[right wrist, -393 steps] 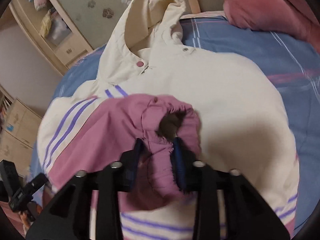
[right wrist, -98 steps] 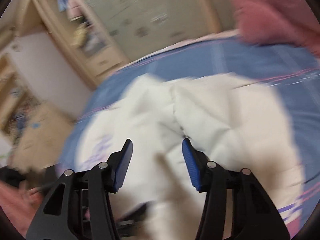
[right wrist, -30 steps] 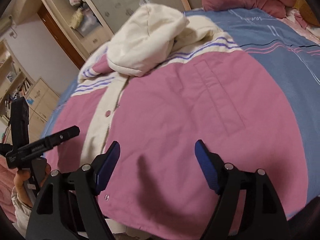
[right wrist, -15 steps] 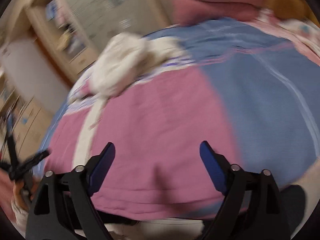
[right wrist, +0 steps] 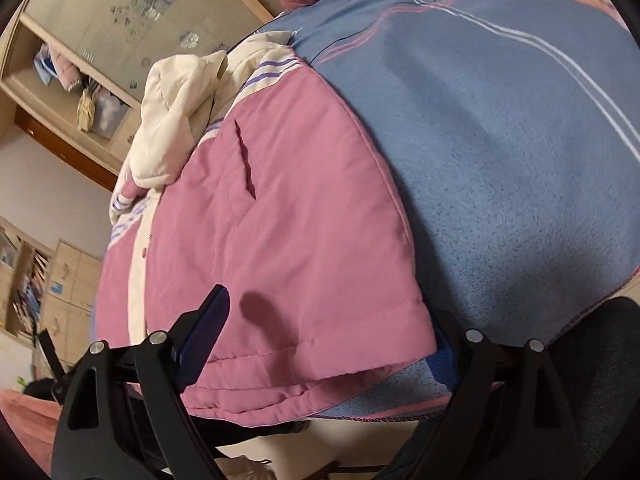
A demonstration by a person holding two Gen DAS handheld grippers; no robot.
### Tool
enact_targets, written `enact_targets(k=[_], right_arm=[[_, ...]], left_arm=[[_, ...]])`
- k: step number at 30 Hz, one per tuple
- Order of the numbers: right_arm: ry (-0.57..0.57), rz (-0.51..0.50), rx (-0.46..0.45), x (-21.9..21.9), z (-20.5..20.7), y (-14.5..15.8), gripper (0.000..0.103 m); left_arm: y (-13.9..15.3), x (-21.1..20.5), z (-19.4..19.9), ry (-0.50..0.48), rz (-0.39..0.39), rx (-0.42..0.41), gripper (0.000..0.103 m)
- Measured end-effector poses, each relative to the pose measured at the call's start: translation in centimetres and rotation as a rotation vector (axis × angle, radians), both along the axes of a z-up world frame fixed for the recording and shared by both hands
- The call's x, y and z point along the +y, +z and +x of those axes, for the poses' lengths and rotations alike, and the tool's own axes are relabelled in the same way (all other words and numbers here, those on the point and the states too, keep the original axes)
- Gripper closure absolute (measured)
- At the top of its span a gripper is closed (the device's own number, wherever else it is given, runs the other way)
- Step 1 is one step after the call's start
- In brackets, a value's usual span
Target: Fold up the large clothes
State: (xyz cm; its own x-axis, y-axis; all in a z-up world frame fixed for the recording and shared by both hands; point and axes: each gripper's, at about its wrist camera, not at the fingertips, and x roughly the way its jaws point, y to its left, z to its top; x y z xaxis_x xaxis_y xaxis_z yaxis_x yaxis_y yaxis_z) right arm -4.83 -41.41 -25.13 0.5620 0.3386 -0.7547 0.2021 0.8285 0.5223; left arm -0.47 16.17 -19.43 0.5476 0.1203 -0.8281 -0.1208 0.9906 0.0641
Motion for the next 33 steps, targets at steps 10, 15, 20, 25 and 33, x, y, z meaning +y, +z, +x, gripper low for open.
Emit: enact_targets(k=[10, 15, 20, 25, 33], right_arm=[[-0.063, 0.004, -0.033, -0.8, -0.2, 0.8, 0.015], [-0.074, 0.007, -0.003, -0.6, 0.2, -0.3, 0.015], [-0.163, -0.135, -0.089, -0.7, -0.2, 2.6, 0.015], [-0.034, -0.090, -0.225, 2.5, 5.2, 7.4, 0.015], [0.246, -0.193, -0.415, 15.3, 22.5, 15.0, 0.023]], left_arm=[[-0.7, -0.4, -0.4, -0.004, -0.013, 0.014, 0.002], [-1.3, 0.0, -0.3, -0.002, -0.059, 0.023, 0.002], [0.1, 0.1, -0.8, 0.001, -0.054, -0.005, 0.006], [3.9, -1.6, -0.8, -0.044, -0.053, -0.108, 0.006], [6.6, -6.2, 4.7, -0.176, -0.145, -0.143, 0.005]])
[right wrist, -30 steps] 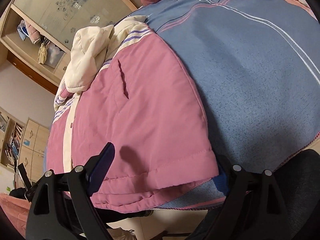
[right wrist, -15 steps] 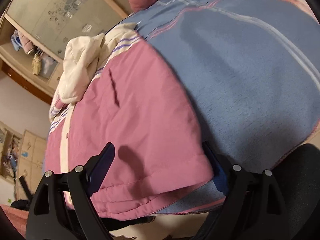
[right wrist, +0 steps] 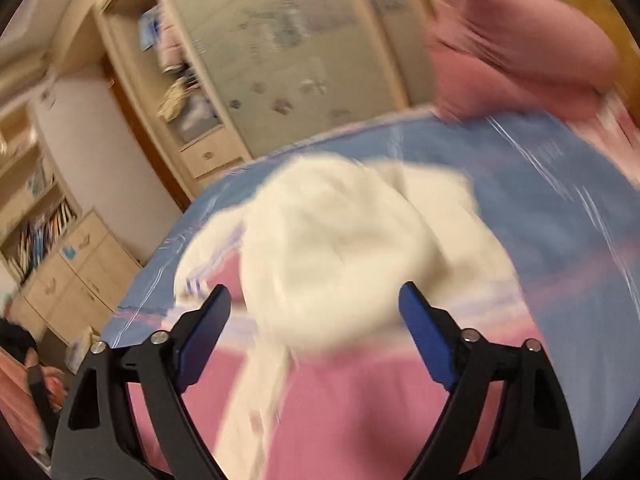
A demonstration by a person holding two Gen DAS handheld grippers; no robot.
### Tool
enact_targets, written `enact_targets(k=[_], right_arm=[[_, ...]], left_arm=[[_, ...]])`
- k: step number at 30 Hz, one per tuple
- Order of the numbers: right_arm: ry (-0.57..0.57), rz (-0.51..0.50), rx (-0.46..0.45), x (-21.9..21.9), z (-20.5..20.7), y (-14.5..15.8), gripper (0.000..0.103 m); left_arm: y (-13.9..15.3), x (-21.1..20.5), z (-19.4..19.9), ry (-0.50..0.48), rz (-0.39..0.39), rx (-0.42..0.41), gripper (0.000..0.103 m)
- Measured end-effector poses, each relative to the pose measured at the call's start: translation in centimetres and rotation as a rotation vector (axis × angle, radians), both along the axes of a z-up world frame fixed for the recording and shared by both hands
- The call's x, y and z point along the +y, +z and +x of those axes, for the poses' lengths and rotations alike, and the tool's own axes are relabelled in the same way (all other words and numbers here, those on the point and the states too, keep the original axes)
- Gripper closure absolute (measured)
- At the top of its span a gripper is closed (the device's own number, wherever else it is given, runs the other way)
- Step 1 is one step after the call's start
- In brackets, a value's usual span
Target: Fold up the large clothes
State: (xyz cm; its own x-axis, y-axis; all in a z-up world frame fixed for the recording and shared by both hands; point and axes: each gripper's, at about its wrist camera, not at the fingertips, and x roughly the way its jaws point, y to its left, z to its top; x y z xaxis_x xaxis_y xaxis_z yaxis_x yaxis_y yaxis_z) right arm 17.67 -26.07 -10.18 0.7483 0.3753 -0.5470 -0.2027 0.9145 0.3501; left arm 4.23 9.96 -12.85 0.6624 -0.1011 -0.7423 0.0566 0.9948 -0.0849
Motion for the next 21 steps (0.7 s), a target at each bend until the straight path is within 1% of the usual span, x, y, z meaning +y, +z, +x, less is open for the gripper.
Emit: enact_targets(k=[2, 3, 5, 6, 7, 8, 9, 10, 11, 12, 13, 14, 15, 18, 20, 21], right_arm=[[0.034, -0.039, 0.020, 3.1, 5.5, 0.7, 0.030], [0.036, -0.051, 0.034, 3.9, 7.2, 0.7, 0.032], [0.002, -0.140, 0.079, 5.4, 11.6, -0.4, 0.032], [-0.027, -0.209, 0.101, 5.7, 13.3, -1.3, 0.032], [-0.065, -0.305, 0.163, 5.7, 15.4, -3.3, 0.033], [-0.091, -0.345, 0.219, 5.1, 16.7, -5.0, 0.041], [-0.108, -0.350, 0.281, 4.1, 17.8, -7.2, 0.044], [-0.097, -0.333, 0.334, 3.1, 18.7, -9.8, 0.044], [-0.077, -0.349, 0.343, 2.9, 18.7, -11.1, 0.044], [-0.049, -0.399, 0.303, 3.3, 18.2, -11.5, 0.044], [-0.033, -0.411, 0.272, 3.6, 17.5, -11.0, 0.043], [-0.015, -0.399, 0.249, 3.6, 16.9, -10.3, 0.042], [0.003, -0.361, 0.229, 3.1, 16.2, -9.4, 0.041], [0.042, -0.096, 0.152, -0.1, 14.1, -5.6, 0.038], [0.050, -0.043, 0.132, -0.2, 13.8, -3.9, 0.034], [0.071, -0.043, 0.129, 0.5, 13.7, -3.4, 0.034]], left_arm=[[2.0, -1.6, 2.4, -0.037, -0.009, -0.051, 0.005], [3.2, -3.0, 4.7, -0.052, 0.009, -0.073, 0.005], [3.8, -4.9, 7.5, -0.076, 0.034, -0.079, 0.005], [3.6, -5.8, 9.2, -0.086, 0.044, -0.074, 0.005], [3.0, -6.6, 10.6, -0.088, 0.045, -0.059, 0.005], [2.4, -6.9, 11.3, -0.089, 0.038, -0.043, 0.005], [1.4, -7.3, 12.1, -0.091, 0.016, -0.016, 0.005], [0.2, -7.4, 12.7, -0.093, -0.012, 0.010, 0.005], [-0.9, -7.5, 13.2, -0.093, -0.037, 0.037, 0.005], [-1.8, -7.5, 13.5, -0.087, -0.054, 0.059, 0.005], [-2.4, -7.5, 13.9, -0.080, -0.069, 0.074, 0.005], [-2.7, -7.6, 14.3, -0.078, -0.080, 0.083, 0.005], [-2.8, -7.9, 14.8, -0.080, -0.096, 0.089, 0.005], [-2.3, -8.9, 16.1, -0.088, -0.093, 0.062, 0.005], [-2.0, -9.8, 16.7, -0.080, -0.064, 0.043, 0.005], [-2.2, -9.8, 16.5, -0.049, -0.025, 0.034, 0.005]])
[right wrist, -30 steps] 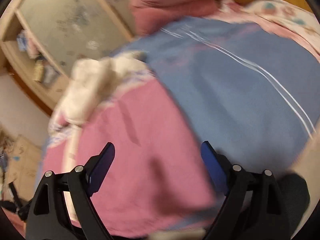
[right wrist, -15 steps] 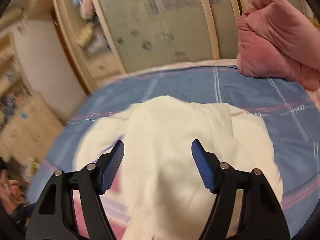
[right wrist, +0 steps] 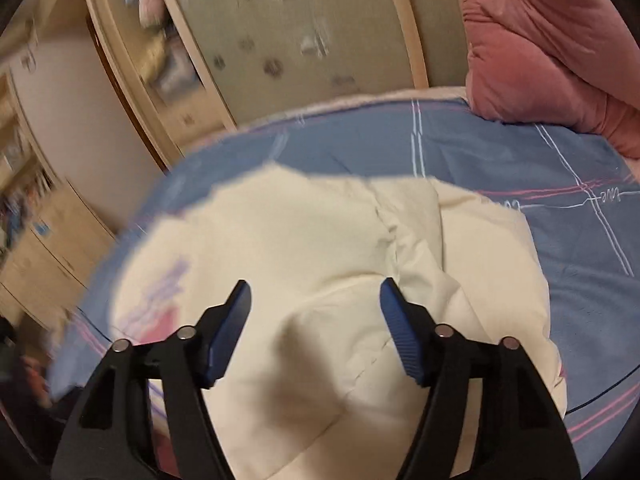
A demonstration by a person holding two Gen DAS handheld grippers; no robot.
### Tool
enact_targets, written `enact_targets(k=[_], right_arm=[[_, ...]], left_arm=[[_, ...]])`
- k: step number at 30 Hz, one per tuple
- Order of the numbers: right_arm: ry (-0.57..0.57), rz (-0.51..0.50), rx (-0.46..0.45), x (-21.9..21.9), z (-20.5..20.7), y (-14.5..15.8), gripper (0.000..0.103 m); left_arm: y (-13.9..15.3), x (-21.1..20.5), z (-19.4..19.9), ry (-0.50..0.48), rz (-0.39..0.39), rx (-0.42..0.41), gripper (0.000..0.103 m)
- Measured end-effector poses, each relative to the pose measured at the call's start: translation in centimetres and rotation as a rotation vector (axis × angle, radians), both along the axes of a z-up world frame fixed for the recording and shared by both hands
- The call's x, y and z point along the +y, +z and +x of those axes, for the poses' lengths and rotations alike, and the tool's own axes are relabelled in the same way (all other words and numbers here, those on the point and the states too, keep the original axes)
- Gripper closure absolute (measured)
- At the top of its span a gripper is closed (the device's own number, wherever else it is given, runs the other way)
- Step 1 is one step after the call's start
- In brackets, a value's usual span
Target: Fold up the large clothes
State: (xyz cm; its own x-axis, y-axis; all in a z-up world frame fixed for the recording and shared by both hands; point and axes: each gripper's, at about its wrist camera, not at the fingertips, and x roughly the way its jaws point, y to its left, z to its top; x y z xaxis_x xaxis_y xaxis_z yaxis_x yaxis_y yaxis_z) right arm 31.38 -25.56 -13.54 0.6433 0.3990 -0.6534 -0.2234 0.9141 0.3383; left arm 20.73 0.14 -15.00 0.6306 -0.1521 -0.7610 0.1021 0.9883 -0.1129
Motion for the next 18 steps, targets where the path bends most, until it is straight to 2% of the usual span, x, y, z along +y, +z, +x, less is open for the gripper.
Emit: enact_targets(k=[2, 4, 7, 10, 13, 16, 17, 18], right_arm=[[0.121, -0.012, 0.000, 3.7, -0.1, 1.2, 0.034], [0.239, -0.046, -0.003, 8.1, -0.2, 1.8, 0.034], [0.399, -0.121, 0.017, 16.4, 0.4, 0.7, 0.034], [0.464, -0.202, 0.021, 23.7, 1.4, -0.8, 0.034], [0.441, -0.318, 0.096, 29.2, 4.1, -4.0, 0.034], [0.329, -0.497, 0.115, 31.4, 7.5, -8.0, 0.034], [0.291, -0.510, 0.117, 31.4, 8.5, -8.8, 0.034], [0.251, -0.477, 0.138, 31.1, 9.8, -9.4, 0.034]], left_arm=[[-0.7, 1.3, -1.2, 0.072, 0.041, 0.016, 0.005], [-1.0, 3.0, -3.3, 0.127, 0.019, 0.042, 0.005], [-1.9, 6.2, -7.2, 0.182, -0.040, 0.074, 0.005], [-3.0, 8.0, -9.6, 0.209, -0.002, 0.088, 0.005], [-5.2, 9.5, -10.5, 0.202, -0.045, 0.143, 0.005], [-5.3, 9.6, -11.5, 0.181, -0.068, 0.131, 0.005], [-5.4, 9.6, -11.7, 0.173, -0.069, 0.131, 0.005], [-5.6, 9.5, -11.9, 0.164, -0.070, 0.127, 0.005]])
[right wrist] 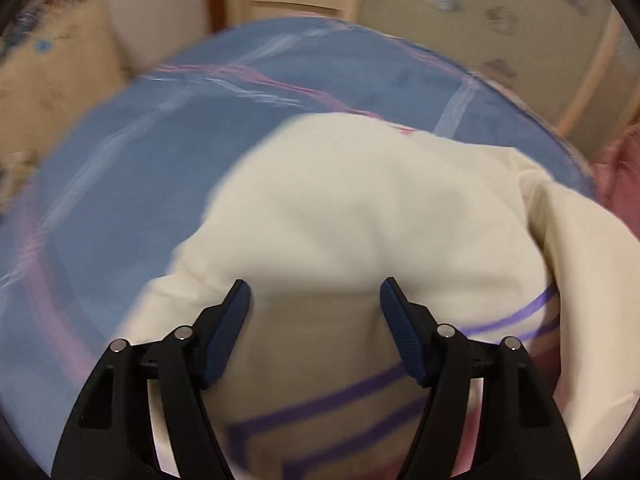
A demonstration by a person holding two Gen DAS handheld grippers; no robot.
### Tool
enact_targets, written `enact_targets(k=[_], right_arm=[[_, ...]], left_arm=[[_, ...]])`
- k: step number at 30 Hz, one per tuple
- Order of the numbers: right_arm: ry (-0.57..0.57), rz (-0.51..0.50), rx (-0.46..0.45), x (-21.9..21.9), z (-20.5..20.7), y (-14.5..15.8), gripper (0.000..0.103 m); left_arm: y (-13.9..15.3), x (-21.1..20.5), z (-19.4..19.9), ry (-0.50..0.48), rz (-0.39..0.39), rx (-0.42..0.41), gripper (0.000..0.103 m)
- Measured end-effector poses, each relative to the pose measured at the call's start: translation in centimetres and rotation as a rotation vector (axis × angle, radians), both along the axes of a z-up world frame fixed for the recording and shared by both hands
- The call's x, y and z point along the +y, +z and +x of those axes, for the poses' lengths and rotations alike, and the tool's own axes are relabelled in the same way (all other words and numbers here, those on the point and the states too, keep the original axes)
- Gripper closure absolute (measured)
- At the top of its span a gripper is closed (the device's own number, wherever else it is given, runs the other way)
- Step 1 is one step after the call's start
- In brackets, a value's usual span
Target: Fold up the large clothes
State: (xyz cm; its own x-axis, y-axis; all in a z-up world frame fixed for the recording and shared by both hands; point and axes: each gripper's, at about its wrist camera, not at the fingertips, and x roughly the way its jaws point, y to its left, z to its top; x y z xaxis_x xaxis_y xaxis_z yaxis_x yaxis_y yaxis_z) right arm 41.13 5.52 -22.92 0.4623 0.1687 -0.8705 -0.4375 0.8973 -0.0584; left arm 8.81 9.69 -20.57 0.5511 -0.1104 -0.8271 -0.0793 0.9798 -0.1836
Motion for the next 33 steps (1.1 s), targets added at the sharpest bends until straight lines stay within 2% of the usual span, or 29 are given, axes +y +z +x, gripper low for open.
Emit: enact_targets(k=[3, 5, 6, 8, 10, 12, 13, 14, 15, 16, 17, 18, 19, 20, 21, 22, 24, 25, 28, 30, 33], right_arm=[[-0.066, 0.069, 0.014, -0.6, 0.7, -0.2, 0.034], [-0.024, 0.039, -0.008, 0.0, -0.9, 0.9, 0.034], [-0.006, 0.056, -0.019, -0.4, -2.1, 1.9, 0.034], [0.013, 0.152, -0.073, -3.0, -4.6, 5.3, 0.034], [-0.034, 0.193, -0.162, -6.8, -6.5, 8.3, 0.034], [-0.163, 0.125, -0.303, -11.7, -7.3, 10.2, 0.033], [-0.225, 0.090, -0.333, -13.6, -7.6, 10.2, 0.029], [-0.325, 0.043, -0.318, -16.6, -6.8, 9.3, 0.025], [-0.409, 0.008, -0.221, -19.6, -5.4, 7.3, 0.025], [-0.427, -0.009, -0.122, -21.3, -4.5, 5.2, 0.025], [-0.382, -0.044, -0.033, -22.6, -4.1, 2.6, 0.025], [-0.337, -0.078, -0.044, -22.9, -4.6, 1.9, 0.025], [-0.260, -0.104, -0.121, -22.7, -6.5, 2.6, 0.025], [-0.235, -0.096, -0.160, -22.8, -7.9, 3.5, 0.025], [-0.216, -0.054, -0.206, -23.2, -9.7, 4.9, 0.025], [-0.188, 0.066, -0.254, -24.3, -12.2, 6.9, 0.024], [-0.169, 0.211, -0.280, -26.4, -15.7, 8.9, 0.018], [-0.185, 0.250, -0.276, -28.1, -17.7, 9.6, 0.013], [-0.245, 0.288, -0.248, -32.8, -22.2, 9.4, 0.012], [-0.358, 0.289, -0.235, -37.7, -26.3, 8.2, 0.012], [-0.511, 0.296, -0.168, -43.3, -30.6, 5.6, 0.012]], left_arm=[[-0.1, 0.2, -0.4, -0.013, -0.019, -0.009, 0.005], [0.1, 0.7, -0.6, -0.011, -0.044, -0.017, 0.005], [0.4, 1.0, -0.9, -0.008, -0.068, -0.028, 0.005], [0.8, 1.4, -1.3, -0.009, -0.100, -0.051, 0.005], [0.9, 1.4, -1.3, -0.013, -0.108, -0.058, 0.005], [0.6, 1.3, -1.1, -0.015, -0.095, -0.050, 0.004], [0.5, 1.1, -1.1, -0.013, -0.086, -0.048, 0.005], [0.5, 0.8, -1.0, -0.011, -0.069, -0.047, 0.004], [0.4, 0.9, -1.4, -0.010, -0.057, -0.046, 0.004], [0.5, 0.8, -1.4, -0.011, -0.042, -0.045, 0.004], [0.4, 0.5, -1.3, -0.013, -0.023, -0.045, 0.004], [0.4, 0.3, -1.3, -0.016, -0.006, -0.045, 0.004], [0.5, 0.5, -1.5, -0.017, 0.004, -0.045, 0.004], [0.5, 0.6, -1.0, -0.017, 0.021, -0.043, 0.004], [0.7, 0.6, -1.1, -0.013, 0.025, -0.046, 0.004], [1.0, 0.7, -1.3, -0.009, 0.024, -0.051, 0.004], [1.8, 0.9, -2.0, -0.002, 0.016, -0.065, 0.004], [2.2, 1.1, -2.3, 0.000, 0.013, -0.075, 0.004], [3.5, 2.1, -3.5, 0.022, 0.040, -0.110, 0.004], [4.1, 3.3, -4.6, 0.042, 0.082, -0.122, 0.003], [4.0, 6.0, -5.5, 0.043, 0.083, -0.099, 0.002]])
